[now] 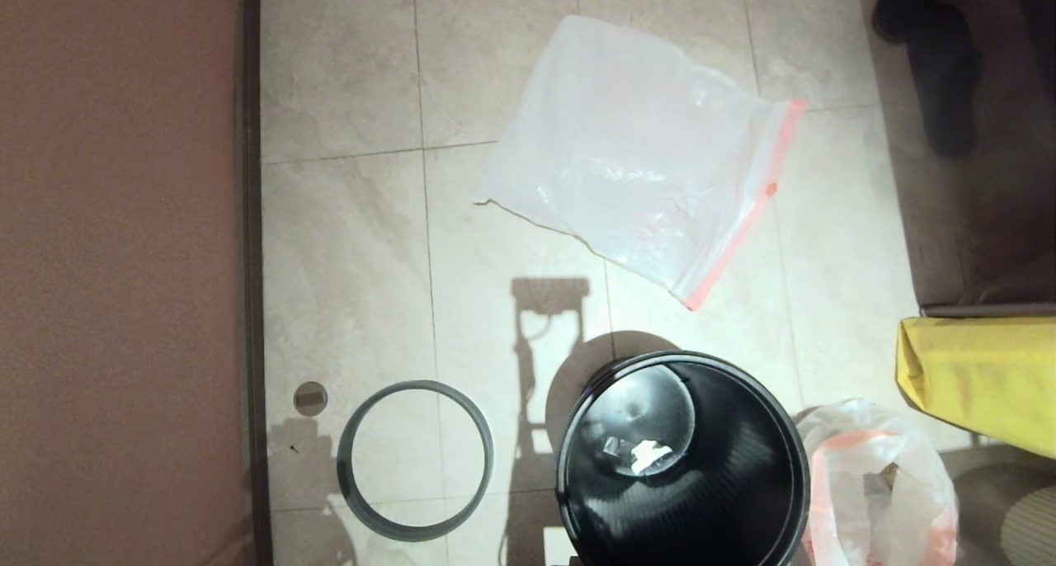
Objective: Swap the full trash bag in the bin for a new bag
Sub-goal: Pick up a new trash bag
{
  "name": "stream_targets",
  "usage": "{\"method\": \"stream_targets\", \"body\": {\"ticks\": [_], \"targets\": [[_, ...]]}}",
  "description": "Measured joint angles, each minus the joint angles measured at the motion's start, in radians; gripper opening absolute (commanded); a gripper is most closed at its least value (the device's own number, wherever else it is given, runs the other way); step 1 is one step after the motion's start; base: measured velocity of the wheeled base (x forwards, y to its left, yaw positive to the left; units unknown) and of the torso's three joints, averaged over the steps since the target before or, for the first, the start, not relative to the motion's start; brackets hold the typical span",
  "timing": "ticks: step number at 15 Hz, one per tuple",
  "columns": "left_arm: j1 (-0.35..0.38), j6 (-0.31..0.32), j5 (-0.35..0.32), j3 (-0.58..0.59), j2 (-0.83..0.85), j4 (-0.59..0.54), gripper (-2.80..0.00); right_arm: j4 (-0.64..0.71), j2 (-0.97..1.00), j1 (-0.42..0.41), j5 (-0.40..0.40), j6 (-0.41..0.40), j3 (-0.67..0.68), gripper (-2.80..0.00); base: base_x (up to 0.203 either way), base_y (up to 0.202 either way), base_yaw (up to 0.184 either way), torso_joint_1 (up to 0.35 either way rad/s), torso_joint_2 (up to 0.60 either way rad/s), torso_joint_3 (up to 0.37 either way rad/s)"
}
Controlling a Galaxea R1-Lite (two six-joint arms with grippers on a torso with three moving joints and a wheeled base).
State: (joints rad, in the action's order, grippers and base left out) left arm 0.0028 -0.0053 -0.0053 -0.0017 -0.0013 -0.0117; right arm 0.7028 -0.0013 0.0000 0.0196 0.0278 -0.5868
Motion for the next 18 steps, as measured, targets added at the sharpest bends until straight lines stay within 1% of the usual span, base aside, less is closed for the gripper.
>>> {"method": "stream_targets", "body": {"ticks": [3,6,8,10,12,14,16,18], "targets": [[0.0,-0.002,0.0,0.0,0.0,0.0,-2.8,0.0,0.0,0.0,0.001,0.001,0.0,-2.8,0.0,0.0,0.0,0.005,0.0,-0.174],[0.0,0.001,-0.001,0.001,0.0,0.0,-2.8,0.001,0.001,0.0,0.01,-0.003,-0.021,-2.8,0.0,0.0,0.0,0.005,0.0,-0.045],[0.0,0.001,-0.001,0.002,0.0,0.0,-2.8,0.004,0.029,-0.001,0.014,-0.001,-0.064,-2.8,0.0,0.0,0.0,0.0,0.0,0.0],[0.0,0.001,-0.001,0.002,0.0,0.0,-2.8,0.003,0.105,0.0,0.019,0.01,-0.151,-2.8,0.0,0.0,0.0,0.0,0.0,0.0],[0.0,0.001,0.0,0.002,0.0,0.0,-2.8,0.001,0.228,0.004,0.043,0.015,-0.256,-2.8,0.0,0.0,0.0,0.0,0.0,0.0],[0.0,0.001,-0.001,0.002,0.0,-0.001,-2.8,-0.031,0.393,0.008,0.089,0.027,-0.347,-2.8,0.0,0.0,0.0,0.0,0.0,0.0],[0.0,0.002,0.0,0.002,0.0,0.0,-2.8,-0.132,0.587,0.011,0.149,0.065,-0.395,-2.8,0.0,0.0,0.0,0.0,0.0,0.0],[0.0,0.001,0.0,0.002,0.0,0.0,-2.8,-0.287,0.82,0.013,0.206,0.111,-0.425,-2.8,0.0,0.0,0.0,0.0,0.0,0.0]]}}
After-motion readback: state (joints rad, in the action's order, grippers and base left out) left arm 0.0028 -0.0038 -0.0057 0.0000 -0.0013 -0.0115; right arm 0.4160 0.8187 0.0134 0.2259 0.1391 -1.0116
